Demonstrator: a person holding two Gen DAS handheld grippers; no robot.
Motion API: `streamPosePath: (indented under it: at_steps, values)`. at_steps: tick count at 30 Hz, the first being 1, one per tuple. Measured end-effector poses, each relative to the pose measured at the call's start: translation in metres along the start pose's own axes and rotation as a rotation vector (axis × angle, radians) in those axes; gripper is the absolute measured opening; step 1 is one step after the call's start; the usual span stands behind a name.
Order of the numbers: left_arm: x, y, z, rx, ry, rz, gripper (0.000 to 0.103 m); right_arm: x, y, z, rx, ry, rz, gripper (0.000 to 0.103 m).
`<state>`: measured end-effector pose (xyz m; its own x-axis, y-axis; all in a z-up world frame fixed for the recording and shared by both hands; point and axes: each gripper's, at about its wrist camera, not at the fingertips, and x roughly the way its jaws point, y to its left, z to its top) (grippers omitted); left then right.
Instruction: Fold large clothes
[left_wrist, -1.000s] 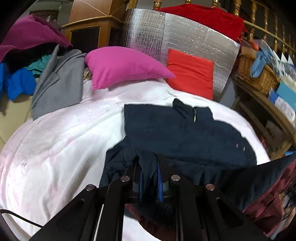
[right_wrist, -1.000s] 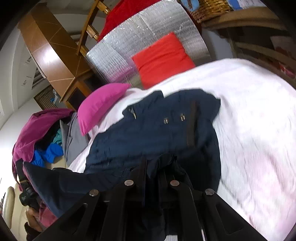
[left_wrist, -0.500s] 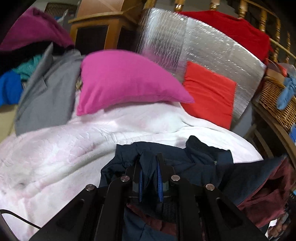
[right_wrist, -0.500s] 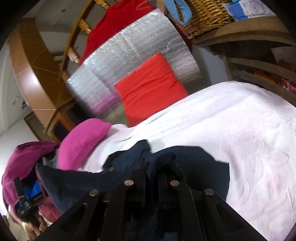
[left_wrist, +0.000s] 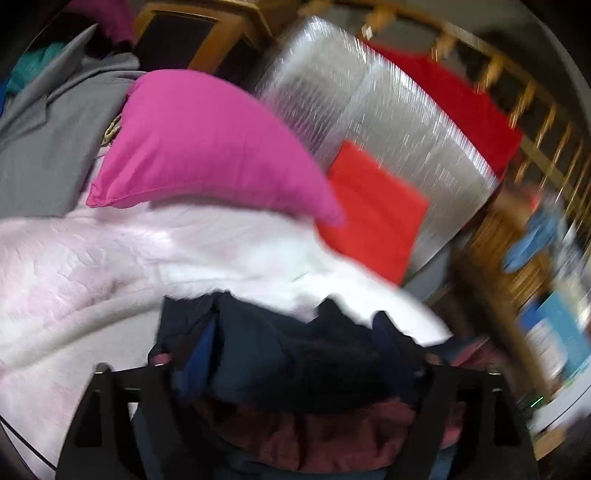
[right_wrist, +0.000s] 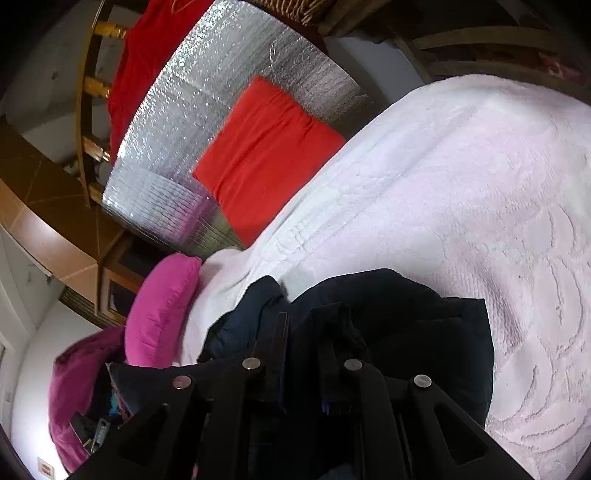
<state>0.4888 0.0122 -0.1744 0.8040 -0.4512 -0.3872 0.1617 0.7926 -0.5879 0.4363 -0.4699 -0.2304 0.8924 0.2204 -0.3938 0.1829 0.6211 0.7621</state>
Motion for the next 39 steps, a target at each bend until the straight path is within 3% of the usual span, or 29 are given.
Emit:
streamPosePath:
  at_steps: [2,4,6,7,8,9,13,16,23,29,33,39]
  values:
    - [-0.020,0.004,0.003,-0.046,-0.099,0.008,0.097,-0.004,-0.007,0.000,0.041,-0.005,0.053,0.020]
    - [-0.030,0.007,0.004,-0.070,-0.101,0.046,0.098,-0.010,-0.021,0.003,0.142,-0.003,0.150,0.035]
    - [-0.037,0.014,-0.001,-0.108,-0.076,0.066,0.098,-0.025,-0.035,0.003,0.268,-0.066,0.218,0.091]
    - [-0.041,0.016,-0.005,-0.122,-0.072,0.085,0.098,-0.036,-0.038,0.002,0.305,-0.129,0.235,0.095]
    - [-0.046,0.018,-0.010,-0.135,-0.066,0.105,0.098,-0.051,-0.039,0.000,0.298,-0.192,0.253,0.095]
    - [-0.051,0.020,-0.014,-0.142,-0.056,0.129,0.098,-0.059,-0.034,0.001,0.264,-0.192,0.227,0.095]
    - [-0.057,0.033,-0.023,-0.186,0.014,0.304,0.098,-0.085,-0.009,-0.004,0.091,-0.158,0.011,0.095]
    - [-0.057,0.048,-0.031,-0.226,0.088,0.364,0.098,-0.101,-0.002,-0.011,0.000,-0.130,-0.116,0.094]
    - [-0.053,0.068,-0.048,-0.192,0.248,0.459,0.097,-0.113,-0.030,-0.045,-0.019,0.037,-0.157,0.094]
    - [-0.038,0.074,-0.058,-0.156,0.349,0.396,0.098,-0.076,-0.041,-0.054,0.003,0.130,-0.127,0.095]
    - [-0.030,0.081,-0.058,-0.199,0.389,0.310,0.097,-0.049,-0.041,-0.061,0.000,0.197,-0.083,0.094]
    - [-0.020,0.077,-0.058,-0.210,0.394,0.228,0.097,-0.021,-0.033,-0.070,-0.041,0.231,-0.051,0.091]
